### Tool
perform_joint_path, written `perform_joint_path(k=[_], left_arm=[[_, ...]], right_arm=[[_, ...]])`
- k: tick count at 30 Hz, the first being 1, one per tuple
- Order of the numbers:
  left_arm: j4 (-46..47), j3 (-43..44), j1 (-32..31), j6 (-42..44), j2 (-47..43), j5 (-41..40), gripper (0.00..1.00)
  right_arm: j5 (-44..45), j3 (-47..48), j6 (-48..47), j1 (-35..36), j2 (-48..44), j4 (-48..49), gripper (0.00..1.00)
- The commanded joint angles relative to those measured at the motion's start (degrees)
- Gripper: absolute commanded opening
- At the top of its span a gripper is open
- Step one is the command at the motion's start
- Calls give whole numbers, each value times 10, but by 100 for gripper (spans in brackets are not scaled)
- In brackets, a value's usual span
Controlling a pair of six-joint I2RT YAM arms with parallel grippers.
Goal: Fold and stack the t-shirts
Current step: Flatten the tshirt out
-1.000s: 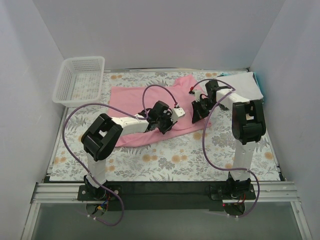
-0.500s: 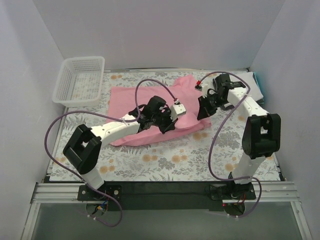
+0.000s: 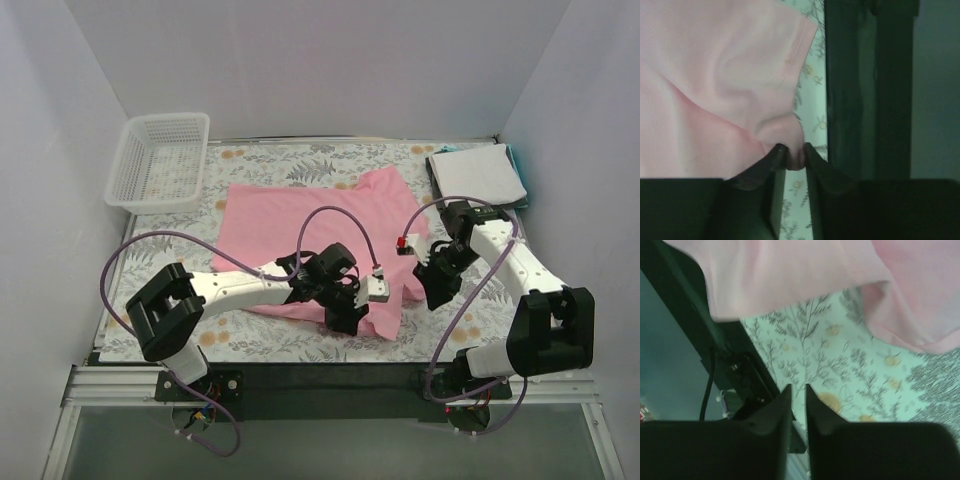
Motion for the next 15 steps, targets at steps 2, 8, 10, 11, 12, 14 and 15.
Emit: perform_joint_path(k=[2, 8, 10, 11, 12, 14, 15], left_arm=[[-46, -27, -10, 14, -50, 49, 30], [-83, -32, 32, -25, -118, 61, 46], [-103, -30, 109, -45, -132, 91, 46], [-109, -31, 133, -46, -136, 90, 45], [-125, -35, 169, -29, -138, 76, 44], [-136, -38, 178, -3, -150, 68, 43], [-120, -47, 176, -5, -158, 67, 43]], right_arm=[[73, -25, -75, 1, -63, -37, 36], [-10, 67, -38, -20, -28, -14, 61], [-12, 85, 2, -21, 13, 25, 55], [-4, 93, 42, -20, 53, 39, 45], [-1, 99, 58, -21, 71, 54, 41], [7, 101, 91, -19, 111, 101, 36], [11, 101, 99, -19, 120, 119, 36]])
